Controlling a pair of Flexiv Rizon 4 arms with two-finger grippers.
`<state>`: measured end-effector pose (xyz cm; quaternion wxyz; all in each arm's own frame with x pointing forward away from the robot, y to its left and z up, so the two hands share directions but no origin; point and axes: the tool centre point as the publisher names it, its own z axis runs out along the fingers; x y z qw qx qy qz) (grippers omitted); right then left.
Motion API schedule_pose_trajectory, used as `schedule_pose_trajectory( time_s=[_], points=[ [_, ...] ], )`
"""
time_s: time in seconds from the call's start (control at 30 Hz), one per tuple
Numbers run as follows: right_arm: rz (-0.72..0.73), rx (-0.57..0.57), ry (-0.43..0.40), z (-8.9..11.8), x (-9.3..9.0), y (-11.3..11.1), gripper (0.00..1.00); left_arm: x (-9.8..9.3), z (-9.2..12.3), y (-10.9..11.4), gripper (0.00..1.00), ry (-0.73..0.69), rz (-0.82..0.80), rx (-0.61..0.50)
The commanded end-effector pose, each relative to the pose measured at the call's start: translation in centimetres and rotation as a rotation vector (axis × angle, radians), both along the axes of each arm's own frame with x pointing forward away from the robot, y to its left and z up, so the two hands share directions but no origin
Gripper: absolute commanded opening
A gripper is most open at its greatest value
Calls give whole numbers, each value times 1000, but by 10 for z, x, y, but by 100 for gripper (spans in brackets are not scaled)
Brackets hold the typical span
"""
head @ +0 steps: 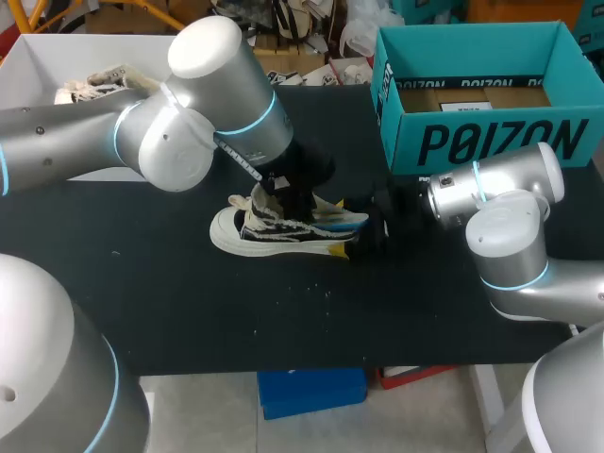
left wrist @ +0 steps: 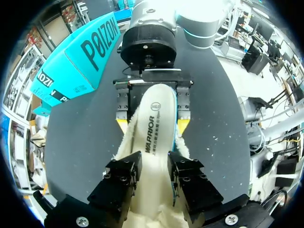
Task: Take the shoe out of the shoebox, open the shoe tongue, remove and reinsert the insole, then place the shoe into the shoebox
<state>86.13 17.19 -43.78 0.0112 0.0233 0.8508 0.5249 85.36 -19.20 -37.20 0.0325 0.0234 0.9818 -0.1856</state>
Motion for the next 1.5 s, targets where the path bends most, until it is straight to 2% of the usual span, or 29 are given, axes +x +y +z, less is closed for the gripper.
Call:
schedule_pose_trajectory(
  time_s=[0.03,0.47,0.67,0.87,1.17,1.5],
  points=[
    [0,-2,2,-3,-1,-1,0,3,-10,-15,40,5,-32,-6],
    [0,-2,2,-3,-1,-1,0,-6,-8,-30,40,-23,-106,0],
    [0,-2,2,-3,-1,-1,0,-17,-3,-33,40,-36,-135,0],
    [0,-2,2,-3,-1,-1,0,-25,-9,-36,40,-31,-159,13],
    [0,-2,2,-3,-1,-1,0,-25,-10,-42,40,-47,-169,13],
    [0,-2,2,-3,-1,-1,0,-20,-12,-49,41,-145,-123,19]
  ],
)
